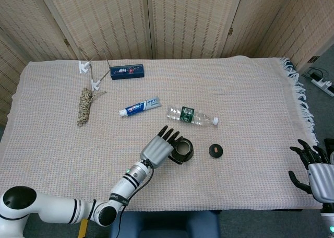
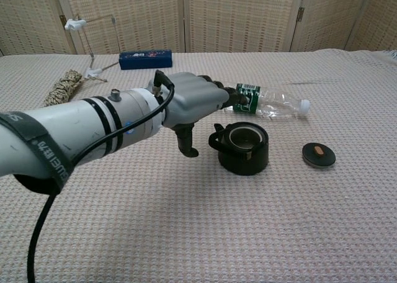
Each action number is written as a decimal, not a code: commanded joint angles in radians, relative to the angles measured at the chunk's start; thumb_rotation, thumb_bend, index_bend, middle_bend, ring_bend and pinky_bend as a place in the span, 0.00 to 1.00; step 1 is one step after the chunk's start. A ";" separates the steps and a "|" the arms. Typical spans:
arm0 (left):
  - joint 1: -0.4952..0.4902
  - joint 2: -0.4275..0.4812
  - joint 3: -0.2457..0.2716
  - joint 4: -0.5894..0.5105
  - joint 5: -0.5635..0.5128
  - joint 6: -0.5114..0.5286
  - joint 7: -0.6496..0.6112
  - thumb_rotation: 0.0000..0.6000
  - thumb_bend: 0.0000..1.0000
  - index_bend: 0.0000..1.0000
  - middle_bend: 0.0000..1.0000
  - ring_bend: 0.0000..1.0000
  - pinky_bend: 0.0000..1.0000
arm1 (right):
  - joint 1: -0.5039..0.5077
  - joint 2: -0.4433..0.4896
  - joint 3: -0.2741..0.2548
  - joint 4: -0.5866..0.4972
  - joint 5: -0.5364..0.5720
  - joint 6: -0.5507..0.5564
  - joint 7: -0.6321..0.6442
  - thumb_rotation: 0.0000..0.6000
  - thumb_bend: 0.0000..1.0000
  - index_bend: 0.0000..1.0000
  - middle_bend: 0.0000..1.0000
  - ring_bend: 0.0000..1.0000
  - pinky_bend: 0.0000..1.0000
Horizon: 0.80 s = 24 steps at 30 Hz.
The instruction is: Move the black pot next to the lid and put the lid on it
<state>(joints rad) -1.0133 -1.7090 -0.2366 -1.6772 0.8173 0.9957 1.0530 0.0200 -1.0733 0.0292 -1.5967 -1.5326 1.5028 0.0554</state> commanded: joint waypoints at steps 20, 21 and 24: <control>0.334 0.292 0.141 0.019 0.346 0.254 -0.581 1.00 0.22 0.13 0.10 0.08 0.00 | 0.178 0.012 0.034 -0.158 -0.030 -0.215 -0.256 1.00 0.33 0.19 0.15 0.51 0.45; 0.348 0.301 0.148 0.028 0.356 0.263 -0.601 1.00 0.22 0.14 0.11 0.09 0.00 | 0.190 0.007 0.035 -0.162 -0.025 -0.234 -0.277 1.00 0.33 0.18 0.15 0.53 0.48; 0.396 0.329 0.168 0.053 0.390 0.297 -0.663 1.00 0.22 0.15 0.12 0.10 0.00 | 0.230 -0.012 0.042 -0.174 -0.002 -0.295 -0.334 1.00 0.33 0.17 0.16 0.59 0.55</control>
<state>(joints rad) -0.6492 -1.4040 -0.0881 -1.6462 1.1810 1.2667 0.4244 0.2188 -1.0686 0.0634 -1.7565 -1.5523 1.2460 -0.2414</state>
